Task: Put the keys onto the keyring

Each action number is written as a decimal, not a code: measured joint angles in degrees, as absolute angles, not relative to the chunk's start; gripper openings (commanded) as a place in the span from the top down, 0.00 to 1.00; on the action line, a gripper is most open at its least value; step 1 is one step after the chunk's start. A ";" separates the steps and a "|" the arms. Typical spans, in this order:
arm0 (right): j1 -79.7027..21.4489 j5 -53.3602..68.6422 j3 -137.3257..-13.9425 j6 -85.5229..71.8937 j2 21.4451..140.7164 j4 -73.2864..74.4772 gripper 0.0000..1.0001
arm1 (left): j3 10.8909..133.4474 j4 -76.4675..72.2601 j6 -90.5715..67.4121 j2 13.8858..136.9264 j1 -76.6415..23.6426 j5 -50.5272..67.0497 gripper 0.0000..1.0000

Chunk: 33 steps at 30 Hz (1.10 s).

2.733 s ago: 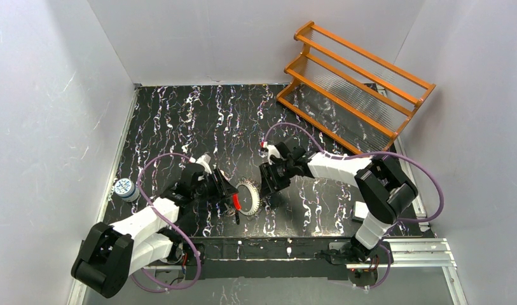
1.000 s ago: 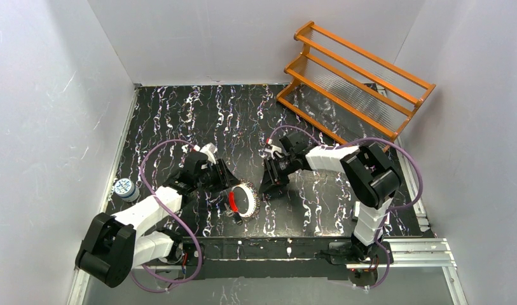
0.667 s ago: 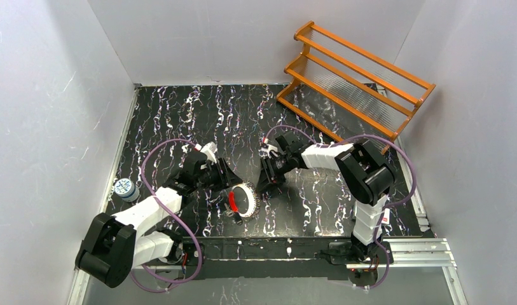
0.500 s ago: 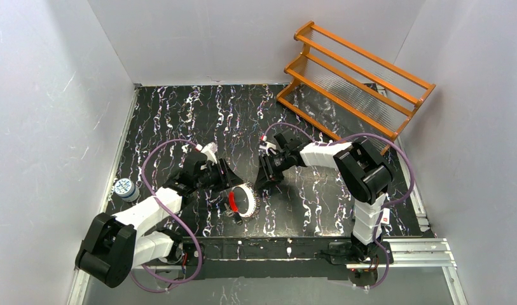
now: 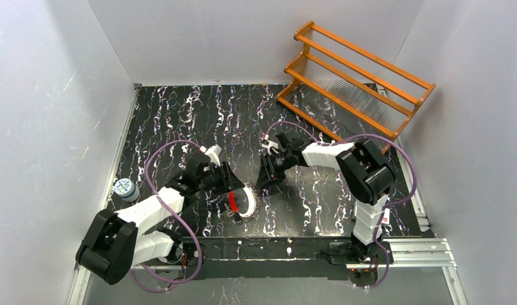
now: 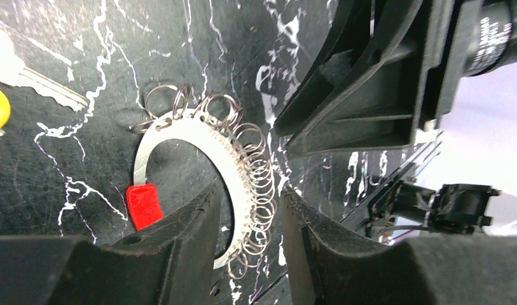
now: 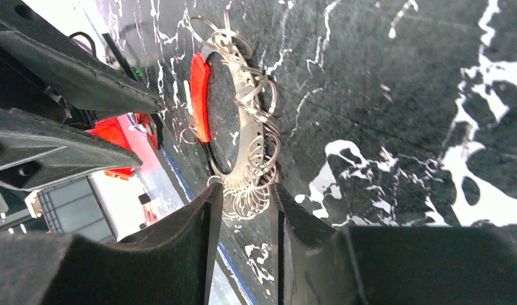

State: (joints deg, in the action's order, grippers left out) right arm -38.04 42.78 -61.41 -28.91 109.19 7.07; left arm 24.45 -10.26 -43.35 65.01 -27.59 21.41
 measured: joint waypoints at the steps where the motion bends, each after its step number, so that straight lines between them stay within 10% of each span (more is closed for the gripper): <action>1: -37.87 42.81 -60.97 -28.88 108.99 7.07 0.58 | 24.47 -10.20 -43.16 65.36 -27.99 21.34 0.63; 33: -31.86 44.42 -55.57 -28.95 108.31 6.09 0.56 | 46.39 6.81 -28.97 86.11 -46.63 -2.72 0.68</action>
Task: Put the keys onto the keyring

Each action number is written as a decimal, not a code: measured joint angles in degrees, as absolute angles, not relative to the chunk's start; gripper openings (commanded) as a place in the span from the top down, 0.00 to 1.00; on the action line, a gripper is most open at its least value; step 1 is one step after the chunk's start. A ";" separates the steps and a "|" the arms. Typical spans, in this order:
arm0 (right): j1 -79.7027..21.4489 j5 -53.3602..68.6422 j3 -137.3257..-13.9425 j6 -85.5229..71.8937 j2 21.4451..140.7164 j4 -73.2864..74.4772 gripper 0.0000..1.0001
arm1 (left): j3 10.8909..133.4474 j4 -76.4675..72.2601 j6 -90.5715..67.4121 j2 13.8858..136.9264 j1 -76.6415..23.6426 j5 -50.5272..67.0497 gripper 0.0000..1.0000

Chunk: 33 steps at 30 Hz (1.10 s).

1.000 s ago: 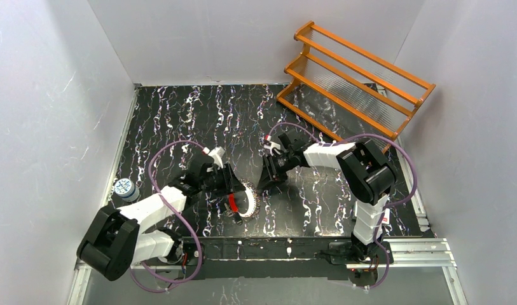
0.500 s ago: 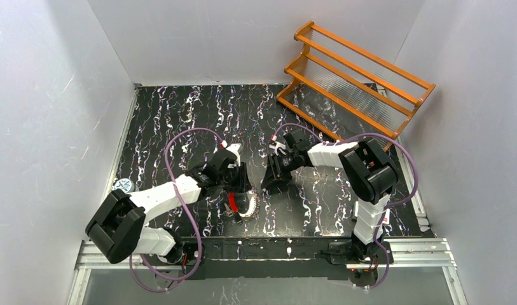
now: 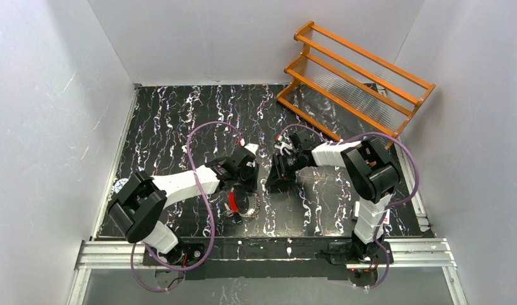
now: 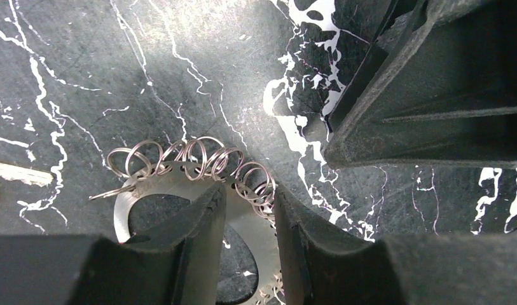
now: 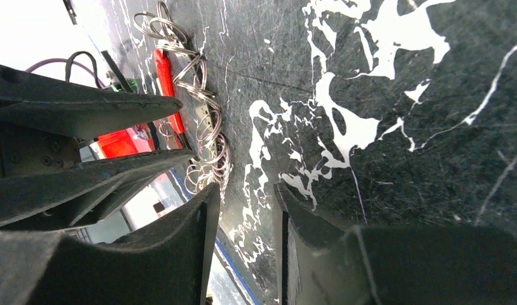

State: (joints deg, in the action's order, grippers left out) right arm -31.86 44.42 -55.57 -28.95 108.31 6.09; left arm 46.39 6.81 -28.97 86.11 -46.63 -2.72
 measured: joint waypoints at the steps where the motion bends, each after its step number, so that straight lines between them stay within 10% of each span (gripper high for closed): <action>1: -31.86 44.45 -55.57 -28.95 108.31 6.09 0.56 | 46.70 6.98 -28.69 86.70 -46.89 -2.83 0.68; 11: -31.86 45.06 -55.57 -28.91 108.31 6.07 0.56 | 48.99 7.18 -27.07 90.61 -47.90 -2.31 0.81; 33: -32.29 47.27 -61.56 -28.27 113.23 4.51 0.55 | 34.13 -8.08 -39.24 75.66 -30.44 11.92 0.63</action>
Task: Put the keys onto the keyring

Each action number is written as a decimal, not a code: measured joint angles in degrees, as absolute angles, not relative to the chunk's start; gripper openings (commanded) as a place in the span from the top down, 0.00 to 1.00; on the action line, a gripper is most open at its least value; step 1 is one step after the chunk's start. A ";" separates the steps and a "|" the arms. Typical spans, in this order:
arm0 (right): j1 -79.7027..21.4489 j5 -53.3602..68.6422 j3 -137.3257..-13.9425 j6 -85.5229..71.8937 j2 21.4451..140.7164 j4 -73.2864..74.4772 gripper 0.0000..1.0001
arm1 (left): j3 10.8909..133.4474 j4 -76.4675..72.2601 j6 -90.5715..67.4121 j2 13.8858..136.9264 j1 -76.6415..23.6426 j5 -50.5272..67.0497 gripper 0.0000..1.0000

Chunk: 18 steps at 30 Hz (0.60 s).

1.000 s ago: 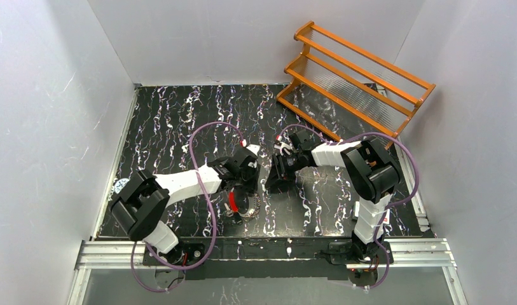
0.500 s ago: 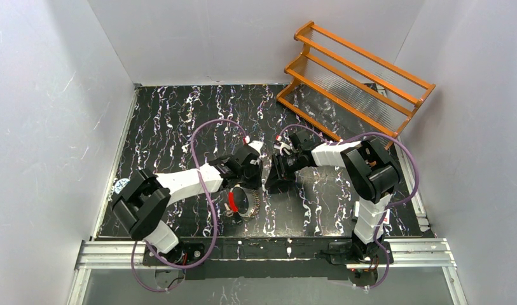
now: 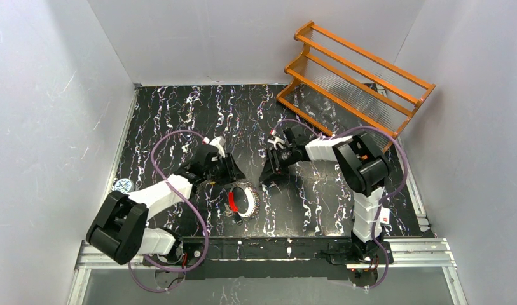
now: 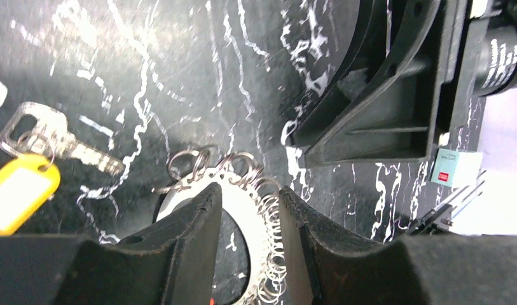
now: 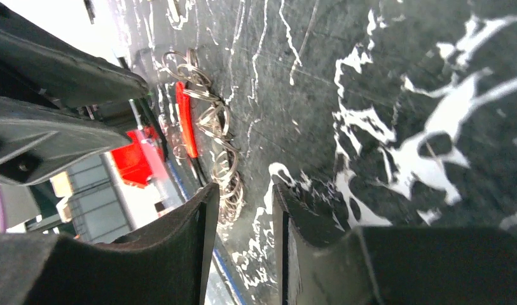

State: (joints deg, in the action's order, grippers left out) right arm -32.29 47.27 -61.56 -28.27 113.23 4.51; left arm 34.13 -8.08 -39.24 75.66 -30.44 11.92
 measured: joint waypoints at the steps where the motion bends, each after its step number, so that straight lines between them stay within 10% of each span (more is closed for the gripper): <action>1: -32.42 47.42 -62.33 -28.23 114.19 4.29 0.55 | 32.67 -8.67 -39.97 75.11 -29.69 12.97 0.62; 18: -36.64 55.59 -64.01 -28.93 119.63 -3.64 0.65 | 24.40 -12.01 -43.31 62.63 -27.57 17.43 0.57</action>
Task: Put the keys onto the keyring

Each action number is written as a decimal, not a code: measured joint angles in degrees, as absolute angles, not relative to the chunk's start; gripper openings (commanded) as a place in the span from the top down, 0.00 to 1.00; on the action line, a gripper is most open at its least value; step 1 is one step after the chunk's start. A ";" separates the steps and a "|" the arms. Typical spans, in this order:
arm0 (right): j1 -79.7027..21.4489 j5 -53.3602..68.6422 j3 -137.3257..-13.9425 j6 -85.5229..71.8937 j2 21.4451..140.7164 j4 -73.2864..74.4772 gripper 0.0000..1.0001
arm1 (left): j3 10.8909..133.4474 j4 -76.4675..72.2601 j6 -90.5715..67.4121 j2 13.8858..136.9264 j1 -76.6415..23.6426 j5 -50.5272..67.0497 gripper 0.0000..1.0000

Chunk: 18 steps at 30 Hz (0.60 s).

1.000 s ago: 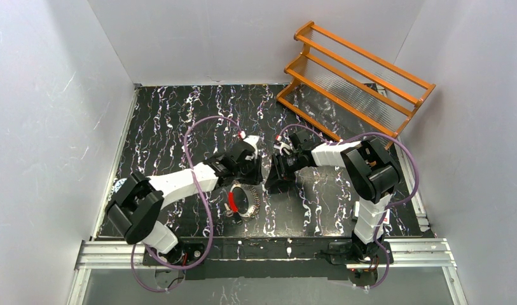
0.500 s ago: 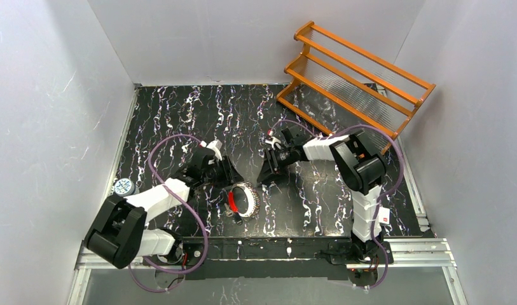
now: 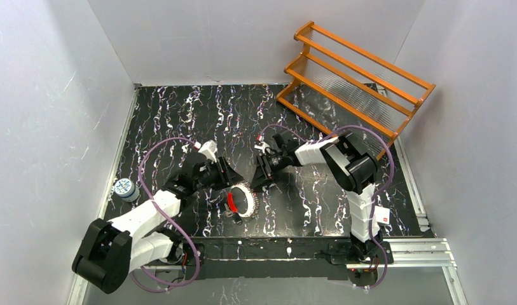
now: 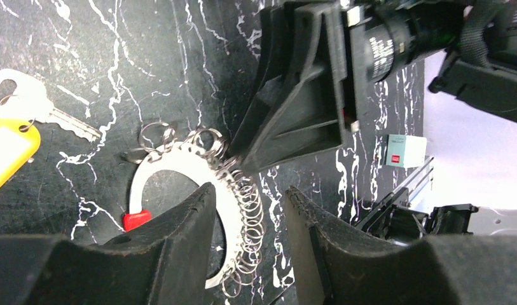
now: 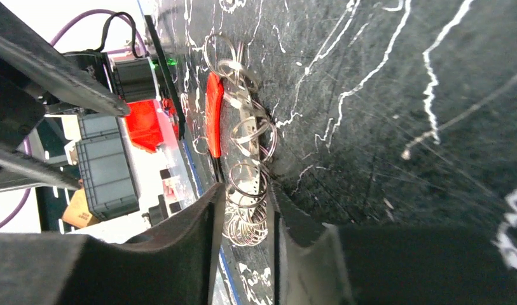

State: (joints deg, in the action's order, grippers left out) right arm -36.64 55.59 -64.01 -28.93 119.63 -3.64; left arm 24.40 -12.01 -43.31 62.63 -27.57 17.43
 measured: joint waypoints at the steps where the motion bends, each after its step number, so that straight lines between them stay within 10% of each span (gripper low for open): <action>1: -36.88 55.46 -64.01 -28.88 119.63 -3.66 0.68 | 24.34 -11.99 -43.31 61.93 -27.57 17.43 0.57; 10: -37.63 54.65 -62.17 -27.24 119.33 -3.42 0.88 | 24.32 -10.81 -42.37 59.86 -27.55 16.16 0.62; 18: -37.63 53.23 -58.08 -25.34 115.79 -1.41 0.80 | 26.13 -6.17 -39.75 63.29 -27.55 14.35 0.64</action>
State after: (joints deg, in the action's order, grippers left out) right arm -37.63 53.23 -58.08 -25.34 115.79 -1.41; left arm 26.13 -6.17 -39.75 63.29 -27.55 14.35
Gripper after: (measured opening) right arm 0.155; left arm 0.377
